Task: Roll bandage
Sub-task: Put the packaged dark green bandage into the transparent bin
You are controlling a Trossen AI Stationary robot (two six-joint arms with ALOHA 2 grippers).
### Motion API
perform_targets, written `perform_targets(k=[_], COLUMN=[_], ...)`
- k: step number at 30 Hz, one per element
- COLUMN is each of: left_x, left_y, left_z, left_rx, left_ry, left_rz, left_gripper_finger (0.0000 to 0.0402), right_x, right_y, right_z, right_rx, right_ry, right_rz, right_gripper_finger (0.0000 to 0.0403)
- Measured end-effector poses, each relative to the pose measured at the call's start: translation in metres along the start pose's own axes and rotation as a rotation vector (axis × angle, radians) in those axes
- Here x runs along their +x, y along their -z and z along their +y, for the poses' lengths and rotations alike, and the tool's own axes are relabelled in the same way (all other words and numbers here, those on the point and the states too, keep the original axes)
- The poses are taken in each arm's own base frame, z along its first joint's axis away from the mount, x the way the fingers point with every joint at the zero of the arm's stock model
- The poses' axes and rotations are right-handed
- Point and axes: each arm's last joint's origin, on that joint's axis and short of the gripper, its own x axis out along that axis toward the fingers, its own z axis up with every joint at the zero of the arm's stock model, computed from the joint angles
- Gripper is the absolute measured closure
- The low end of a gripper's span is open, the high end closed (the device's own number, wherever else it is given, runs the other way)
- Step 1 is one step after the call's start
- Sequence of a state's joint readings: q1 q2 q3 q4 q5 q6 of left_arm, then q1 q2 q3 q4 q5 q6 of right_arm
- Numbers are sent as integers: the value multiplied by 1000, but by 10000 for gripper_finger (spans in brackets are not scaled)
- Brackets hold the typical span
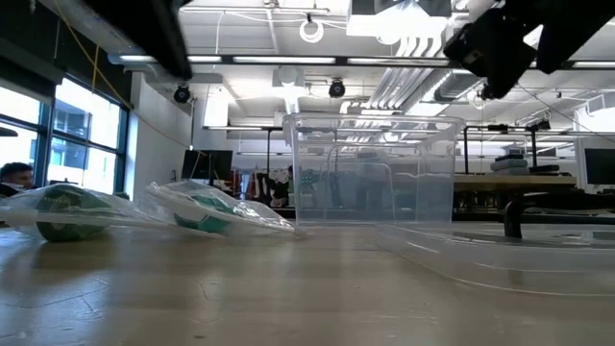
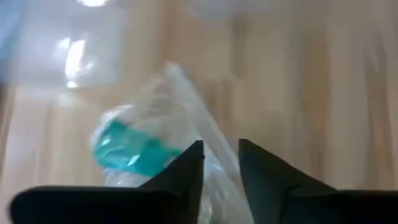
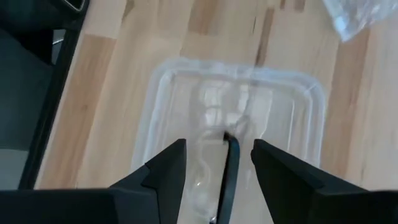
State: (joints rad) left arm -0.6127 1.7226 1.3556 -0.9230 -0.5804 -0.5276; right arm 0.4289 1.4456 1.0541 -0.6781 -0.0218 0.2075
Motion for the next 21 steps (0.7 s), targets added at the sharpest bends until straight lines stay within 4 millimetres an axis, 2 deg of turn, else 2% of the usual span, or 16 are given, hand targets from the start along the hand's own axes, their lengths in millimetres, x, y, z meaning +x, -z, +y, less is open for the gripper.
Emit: perform_targets(k=[2, 5, 9, 12, 16, 19, 21], left_x=[15, 45, 83, 103, 116, 118, 118], left_y=[6, 12, 14, 15, 16, 15, 15], left_z=[-16, -29, -27, -23, -18, -16, -15], left_rx=[185, 309, 243, 208, 235, 270, 275], left_ry=[12, -46, -79, -75, -121, -157, -168], left_rz=[48, 114, 204, 266, 289, 276, 275], left_gripper_finger=[284, 242, 191, 170, 178, 216, 255], right_x=[-2, -2, -2, -2, -2, -2, -2], right_y=[-1, -2, -1, 0, 1, 1, 1], right_z=[2, 1, 1, 1, 1, 1, 1], right_rx=[-15, -12, 5, 14, 26, 51, 53], right_ry=[18, 27, 32, 34, 36, 36, 36], right_rz=[-8, -13, 3, 14, 19, 19, 21], right_gripper_finger=[226, 226, 226, 226, 226, 226, 226])
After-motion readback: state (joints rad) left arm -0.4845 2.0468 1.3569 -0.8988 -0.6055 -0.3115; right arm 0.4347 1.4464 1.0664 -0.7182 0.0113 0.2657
